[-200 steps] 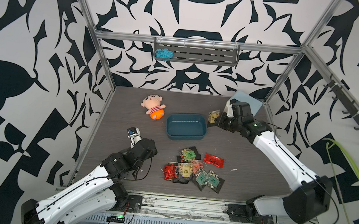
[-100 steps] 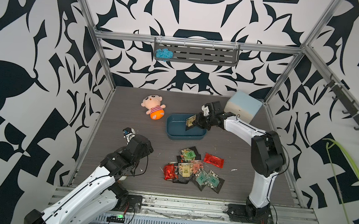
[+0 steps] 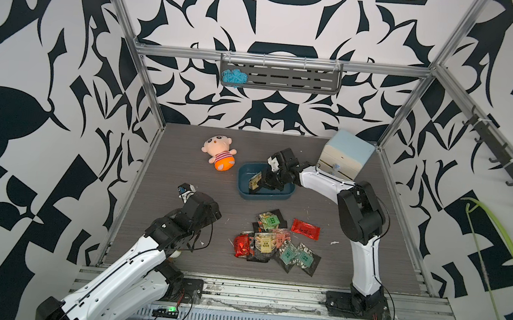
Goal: Put the tea bags into the storage box
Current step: Place the tea bag in the storage box, then pick up the tea bag from the center of the board.
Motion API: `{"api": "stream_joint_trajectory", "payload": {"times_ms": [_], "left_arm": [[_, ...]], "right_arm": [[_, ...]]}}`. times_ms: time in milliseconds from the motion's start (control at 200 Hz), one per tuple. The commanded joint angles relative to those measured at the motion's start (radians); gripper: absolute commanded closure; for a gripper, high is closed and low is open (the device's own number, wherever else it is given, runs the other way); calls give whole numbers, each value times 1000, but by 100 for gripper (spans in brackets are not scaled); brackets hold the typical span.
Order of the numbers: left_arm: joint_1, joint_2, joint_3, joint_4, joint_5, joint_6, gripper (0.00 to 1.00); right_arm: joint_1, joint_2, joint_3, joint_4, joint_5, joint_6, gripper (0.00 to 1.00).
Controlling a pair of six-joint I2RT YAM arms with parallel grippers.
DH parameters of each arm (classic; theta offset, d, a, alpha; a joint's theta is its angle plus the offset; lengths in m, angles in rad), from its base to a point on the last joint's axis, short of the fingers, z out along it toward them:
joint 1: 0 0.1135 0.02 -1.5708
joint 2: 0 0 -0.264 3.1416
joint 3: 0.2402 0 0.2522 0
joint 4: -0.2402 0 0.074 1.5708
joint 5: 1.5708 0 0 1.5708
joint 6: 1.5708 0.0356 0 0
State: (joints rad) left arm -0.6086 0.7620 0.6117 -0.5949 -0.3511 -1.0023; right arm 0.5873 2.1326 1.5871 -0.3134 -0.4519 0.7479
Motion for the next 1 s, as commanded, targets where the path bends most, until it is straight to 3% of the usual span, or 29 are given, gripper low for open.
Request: {"api": "stream_joint_trajectory", "payload": {"times_ms": [0, 220, 510, 725, 995], "left_arm": [[4, -2, -10, -1, 55, -12, 24], [4, -16, 17, -39, 110, 3, 22], [4, -7, 78, -42, 196, 50, 18], [3, -2, 99, 23, 281, 51, 18], [-48, -4, 47, 132, 316, -30, 18]], "right_arm": [[8, -14, 56, -38, 27, -32, 89], [8, -62, 101, -127, 109, -107, 57], [7, -353, 35, -312, 360, -277, 47], [6, -724, -206, -341, 478, -296, 32], [0, -1122, -506, -405, 533, -229, 27]]}}
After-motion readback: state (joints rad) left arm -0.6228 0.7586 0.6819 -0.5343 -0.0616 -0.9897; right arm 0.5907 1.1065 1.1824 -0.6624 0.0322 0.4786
